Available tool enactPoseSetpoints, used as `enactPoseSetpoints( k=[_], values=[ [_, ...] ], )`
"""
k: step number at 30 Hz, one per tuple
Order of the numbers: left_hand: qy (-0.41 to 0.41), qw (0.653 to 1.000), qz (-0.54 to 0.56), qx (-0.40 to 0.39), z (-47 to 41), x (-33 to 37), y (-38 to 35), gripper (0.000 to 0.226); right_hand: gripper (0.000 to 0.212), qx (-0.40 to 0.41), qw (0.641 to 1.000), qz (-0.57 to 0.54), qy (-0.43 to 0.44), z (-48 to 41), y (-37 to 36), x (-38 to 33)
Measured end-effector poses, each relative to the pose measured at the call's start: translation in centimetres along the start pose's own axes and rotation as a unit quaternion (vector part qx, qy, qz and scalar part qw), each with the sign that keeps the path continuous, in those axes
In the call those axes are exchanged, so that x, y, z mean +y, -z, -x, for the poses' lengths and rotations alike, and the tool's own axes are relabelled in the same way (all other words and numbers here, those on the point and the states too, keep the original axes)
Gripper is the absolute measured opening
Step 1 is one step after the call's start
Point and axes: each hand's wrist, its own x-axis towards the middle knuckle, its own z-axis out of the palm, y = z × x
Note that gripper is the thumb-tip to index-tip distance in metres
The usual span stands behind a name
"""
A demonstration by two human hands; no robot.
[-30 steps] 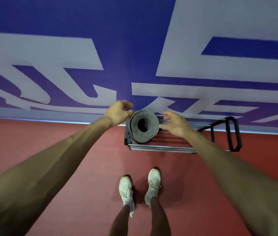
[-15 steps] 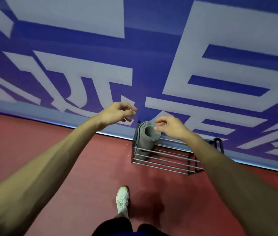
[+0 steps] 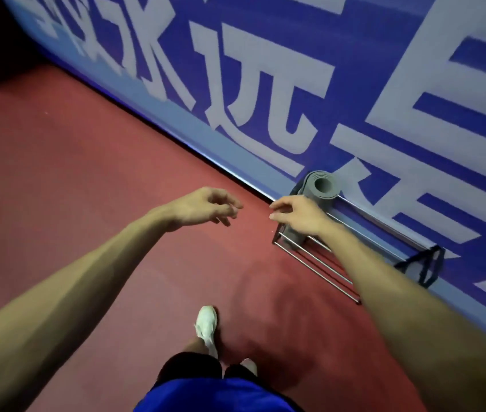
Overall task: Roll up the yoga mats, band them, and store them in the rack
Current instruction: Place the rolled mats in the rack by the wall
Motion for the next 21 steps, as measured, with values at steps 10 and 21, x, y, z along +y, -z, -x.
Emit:
enactPoseSetpoints(
  k=[10, 21],
  values=[
    [0.187, 0.969, 0.066, 0.144, 20.6, -15.9, -0.1, 0.019, 0.032, -0.196, 0.971, 0.096, 0.099, 2.0, -18.4, -10.0],
    [0.282, 0.896, 0.192, 0.284, 51.3, -35.8, -5.5, 0.019, 0.031, -0.371, 0.889, 0.195, 0.183, 15.0, -48.4, -22.9]
  ],
)
